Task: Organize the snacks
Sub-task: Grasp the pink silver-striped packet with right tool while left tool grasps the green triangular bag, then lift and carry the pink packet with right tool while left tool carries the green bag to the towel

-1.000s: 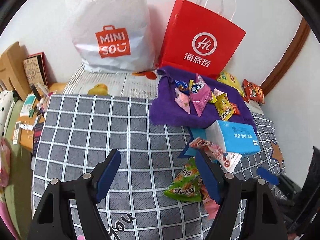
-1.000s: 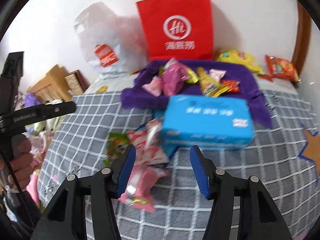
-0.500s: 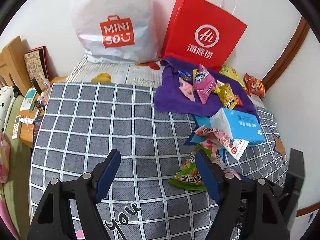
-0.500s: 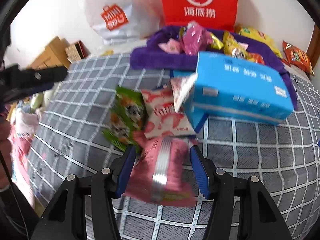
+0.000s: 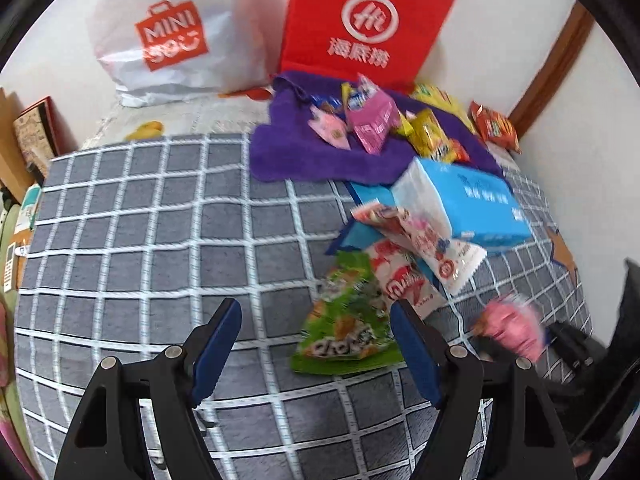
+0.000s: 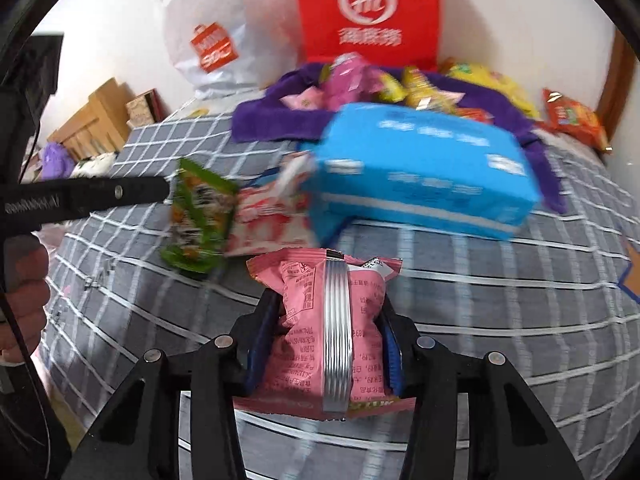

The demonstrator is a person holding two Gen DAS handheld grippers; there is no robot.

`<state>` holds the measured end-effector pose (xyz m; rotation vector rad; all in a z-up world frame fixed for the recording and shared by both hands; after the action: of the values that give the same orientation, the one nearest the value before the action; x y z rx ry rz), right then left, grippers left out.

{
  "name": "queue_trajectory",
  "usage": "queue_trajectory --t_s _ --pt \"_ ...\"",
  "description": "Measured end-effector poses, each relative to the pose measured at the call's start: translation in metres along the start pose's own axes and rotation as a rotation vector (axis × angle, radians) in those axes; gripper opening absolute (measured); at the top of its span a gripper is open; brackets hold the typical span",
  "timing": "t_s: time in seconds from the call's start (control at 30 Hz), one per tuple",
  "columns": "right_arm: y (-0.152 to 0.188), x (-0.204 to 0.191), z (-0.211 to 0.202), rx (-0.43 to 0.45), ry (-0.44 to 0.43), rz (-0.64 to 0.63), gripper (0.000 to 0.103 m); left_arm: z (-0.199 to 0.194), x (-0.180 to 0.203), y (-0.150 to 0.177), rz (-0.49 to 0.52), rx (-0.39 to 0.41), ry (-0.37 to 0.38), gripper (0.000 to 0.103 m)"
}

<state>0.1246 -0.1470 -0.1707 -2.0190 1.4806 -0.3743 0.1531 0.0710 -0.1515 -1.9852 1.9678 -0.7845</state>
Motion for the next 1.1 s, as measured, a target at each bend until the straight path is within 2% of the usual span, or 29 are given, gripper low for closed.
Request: queue_trajectory --t_s 0.13,0.3,0.43,0.57,0.77,0.93,1.1 --pt "0.0 0.034 -0.009 0.045 0.083 0.022 0.046 0.019 0.008 0.008 -0.004 -0.037 -0.008 0.075" --pt "-0.004 0.084 -0.009 0.079 0.165 0.088 0.046 0.033 0.015 0.014 -0.013 -0.036 -0.04 0.075" --pt "-0.007 0.107 0.001 0.091 0.161 0.132 0.046 0.038 0.017 0.017 -0.004 -0.009 -0.072 0.075" --pt "-0.009 0.115 0.012 0.089 0.165 0.139 0.046 0.037 0.015 0.02 -0.021 0.054 -0.11 0.063" --pt "-0.008 0.113 0.019 0.099 0.179 0.112 0.047 0.034 0.018 0.025 0.013 0.141 -0.147 0.063" --pt "-0.007 0.121 0.022 0.076 0.139 0.156 0.048 0.033 0.014 0.026 -0.014 0.148 -0.116 0.063" --pt "-0.006 0.119 0.025 0.061 0.151 0.147 0.048 0.033 0.014 0.027 -0.015 0.148 -0.116 0.063"
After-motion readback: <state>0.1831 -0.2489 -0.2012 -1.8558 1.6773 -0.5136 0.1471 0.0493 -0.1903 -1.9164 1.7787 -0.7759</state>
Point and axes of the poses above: each gripper's, at about its wrist camera, not at the fingertips, and z roughly the way its jaws point, x to its right, y to its underside, the point moved 3 cm from there along z, roughly the way its jaws point, and after that the axes turned 3 degrees about x, right-handed, at the moved point
